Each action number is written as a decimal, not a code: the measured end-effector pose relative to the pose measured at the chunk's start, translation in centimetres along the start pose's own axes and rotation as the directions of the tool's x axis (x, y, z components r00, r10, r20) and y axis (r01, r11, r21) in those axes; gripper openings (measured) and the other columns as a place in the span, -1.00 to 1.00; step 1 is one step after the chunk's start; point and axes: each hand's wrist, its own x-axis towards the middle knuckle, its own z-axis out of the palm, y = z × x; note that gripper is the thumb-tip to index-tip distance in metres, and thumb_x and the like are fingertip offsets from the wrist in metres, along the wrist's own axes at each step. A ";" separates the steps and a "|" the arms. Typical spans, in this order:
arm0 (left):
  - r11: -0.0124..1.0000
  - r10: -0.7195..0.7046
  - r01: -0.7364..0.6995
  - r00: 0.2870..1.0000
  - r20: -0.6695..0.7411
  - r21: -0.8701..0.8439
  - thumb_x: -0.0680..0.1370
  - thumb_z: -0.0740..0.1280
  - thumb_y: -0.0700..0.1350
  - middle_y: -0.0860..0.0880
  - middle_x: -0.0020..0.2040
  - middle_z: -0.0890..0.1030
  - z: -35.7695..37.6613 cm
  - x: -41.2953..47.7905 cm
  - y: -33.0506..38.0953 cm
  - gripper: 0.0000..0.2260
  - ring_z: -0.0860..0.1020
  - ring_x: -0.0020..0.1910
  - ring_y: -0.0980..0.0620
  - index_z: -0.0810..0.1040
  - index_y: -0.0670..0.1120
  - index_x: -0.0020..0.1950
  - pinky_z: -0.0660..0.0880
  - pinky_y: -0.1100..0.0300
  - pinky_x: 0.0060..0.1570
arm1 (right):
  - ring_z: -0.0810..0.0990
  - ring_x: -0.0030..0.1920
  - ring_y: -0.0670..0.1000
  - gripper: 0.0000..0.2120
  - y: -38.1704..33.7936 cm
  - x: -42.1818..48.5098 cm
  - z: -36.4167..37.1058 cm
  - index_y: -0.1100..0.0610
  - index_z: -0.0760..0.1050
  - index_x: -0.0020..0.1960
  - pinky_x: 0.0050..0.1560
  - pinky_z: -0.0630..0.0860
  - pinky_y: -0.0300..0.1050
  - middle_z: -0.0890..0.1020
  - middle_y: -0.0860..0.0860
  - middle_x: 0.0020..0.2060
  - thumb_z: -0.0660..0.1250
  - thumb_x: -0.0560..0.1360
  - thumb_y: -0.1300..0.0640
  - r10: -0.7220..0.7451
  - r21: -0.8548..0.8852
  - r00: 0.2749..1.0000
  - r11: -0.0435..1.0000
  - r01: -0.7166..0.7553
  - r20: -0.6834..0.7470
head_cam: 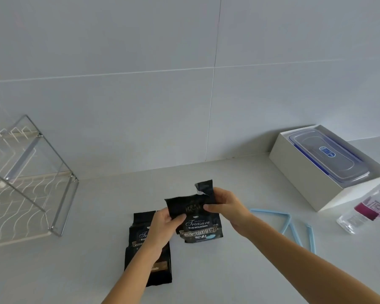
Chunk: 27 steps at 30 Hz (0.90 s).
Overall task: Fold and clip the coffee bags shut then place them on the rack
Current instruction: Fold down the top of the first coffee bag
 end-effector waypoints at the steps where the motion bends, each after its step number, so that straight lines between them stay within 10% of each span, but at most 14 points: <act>1: 1.000 0.026 -0.026 0.999 -0.025 -0.007 0.47 0.37 -0.25 0.17 -0.21 0.72 -0.2 -0.1 0.1 -0.84 0.65 -0.14 0.24 0.60 -0.02 -0.03 0.53 0.46 -0.31 | 0.70 -0.07 0.04 -0.65 -0.4 0.0 0.0 0.02 0.62 0.06 -0.18 0.60 -0.24 0.73 0.00 -0.11 0.35 0.42 0.40 -0.020 -0.001 1.000 1.000 0.020 -0.007; 7: 0.998 -0.003 0.004 1.000 -0.009 0.063 0.51 0.33 -0.21 0.05 -0.20 0.71 0.1 -0.8 -0.6 -0.93 0.67 -0.17 0.16 0.61 -0.08 -0.10 0.55 0.40 -0.29 | 0.57 -0.39 -0.22 -0.80 0.8 -0.9 0.7 -0.03 0.50 -0.29 -0.40 0.43 -0.37 0.59 -0.14 -0.40 0.37 0.43 0.23 -0.109 -0.655 0.989 0.755 0.020 -0.097; 22: 0.931 0.047 -0.126 0.972 0.229 0.342 0.44 0.42 -0.15 0.06 -0.11 0.72 -0.2 -0.4 0.0 -0.88 0.65 -0.07 0.14 0.67 0.07 -0.13 0.58 0.20 0.00 | 0.44 -0.43 -0.09 -0.85 1.6 -2.2 -0.9 0.07 0.51 -0.34 -0.34 0.35 -0.14 0.52 -0.04 -0.45 0.41 0.37 0.21 -0.037 -0.742 0.996 0.669 -0.037 -0.082; 27: 0.968 0.104 -0.104 0.995 0.013 0.229 0.45 0.42 -0.16 0.05 -0.15 0.71 -0.2 -0.4 -0.8 -0.91 0.65 -0.09 0.12 0.63 0.04 -0.14 0.58 0.23 -0.08 | 0.60 -0.27 0.03 -0.95 1.9 -2.5 0.1 0.01 0.57 -0.23 -0.33 0.43 -0.13 0.66 0.00 -0.33 0.40 0.40 0.10 -0.143 -0.747 0.957 0.657 -0.101 -0.254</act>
